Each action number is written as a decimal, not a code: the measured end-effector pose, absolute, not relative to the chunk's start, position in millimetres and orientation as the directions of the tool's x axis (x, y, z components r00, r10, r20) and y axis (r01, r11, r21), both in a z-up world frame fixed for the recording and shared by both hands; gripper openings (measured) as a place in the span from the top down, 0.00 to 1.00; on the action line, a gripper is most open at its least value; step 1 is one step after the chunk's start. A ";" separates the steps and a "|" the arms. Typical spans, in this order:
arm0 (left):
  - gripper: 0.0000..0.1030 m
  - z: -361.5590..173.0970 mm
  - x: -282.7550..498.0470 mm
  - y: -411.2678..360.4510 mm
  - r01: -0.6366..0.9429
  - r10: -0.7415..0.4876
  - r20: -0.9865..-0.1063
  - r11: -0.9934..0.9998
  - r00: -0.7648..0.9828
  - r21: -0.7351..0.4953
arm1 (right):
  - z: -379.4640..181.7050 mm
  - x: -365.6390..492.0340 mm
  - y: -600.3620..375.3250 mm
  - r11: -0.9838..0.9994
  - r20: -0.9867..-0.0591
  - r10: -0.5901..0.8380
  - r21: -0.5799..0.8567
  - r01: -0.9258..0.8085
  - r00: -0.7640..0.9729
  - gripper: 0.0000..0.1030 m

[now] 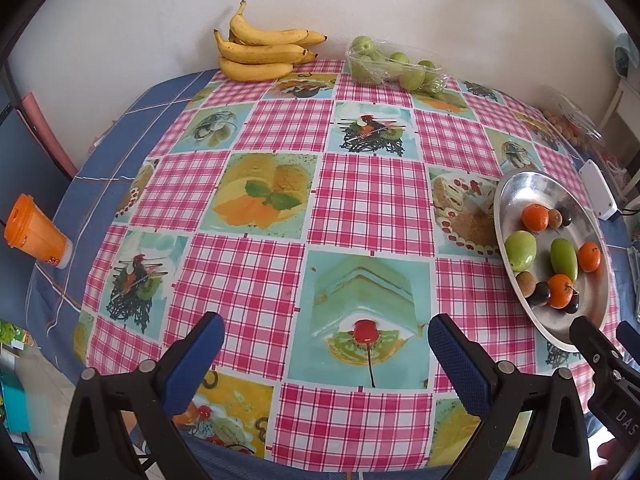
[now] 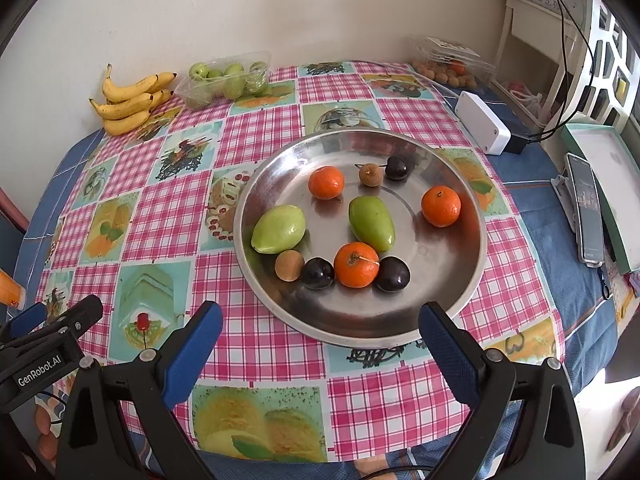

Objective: Organize fruits

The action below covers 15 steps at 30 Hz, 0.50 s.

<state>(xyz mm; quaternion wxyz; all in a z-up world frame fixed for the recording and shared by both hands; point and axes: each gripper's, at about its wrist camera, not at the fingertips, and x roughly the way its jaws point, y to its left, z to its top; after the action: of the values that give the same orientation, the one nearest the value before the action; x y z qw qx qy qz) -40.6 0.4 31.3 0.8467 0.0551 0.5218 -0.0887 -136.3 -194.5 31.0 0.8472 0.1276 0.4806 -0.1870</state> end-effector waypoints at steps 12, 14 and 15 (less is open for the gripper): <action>0.00 29.9 -39.8 0.9 0.205 -0.081 -0.895 0.979 0.439 0.012 | 28.6 -134.3 -192.4 0.900 -0.869 -0.191 0.030 0.434 0.456 0.05; 0.00 29.4 -39.7 1.4 0.203 -0.079 -0.895 0.979 0.439 0.013 | 28.3 -134.2 -192.1 0.901 -0.870 -0.190 0.029 0.433 0.454 0.04; 0.00 29.4 -39.6 1.6 0.203 -0.078 -0.895 0.979 0.439 0.014 | 28.3 -134.1 -192.0 0.901 -0.870 -0.190 0.029 0.433 0.454 0.04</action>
<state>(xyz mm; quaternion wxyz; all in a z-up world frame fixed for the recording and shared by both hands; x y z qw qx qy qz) -39.6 1.6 29.4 0.8461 0.0597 0.5231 -0.0828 -134.1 -192.0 28.3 0.8435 0.1244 0.4887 -0.1849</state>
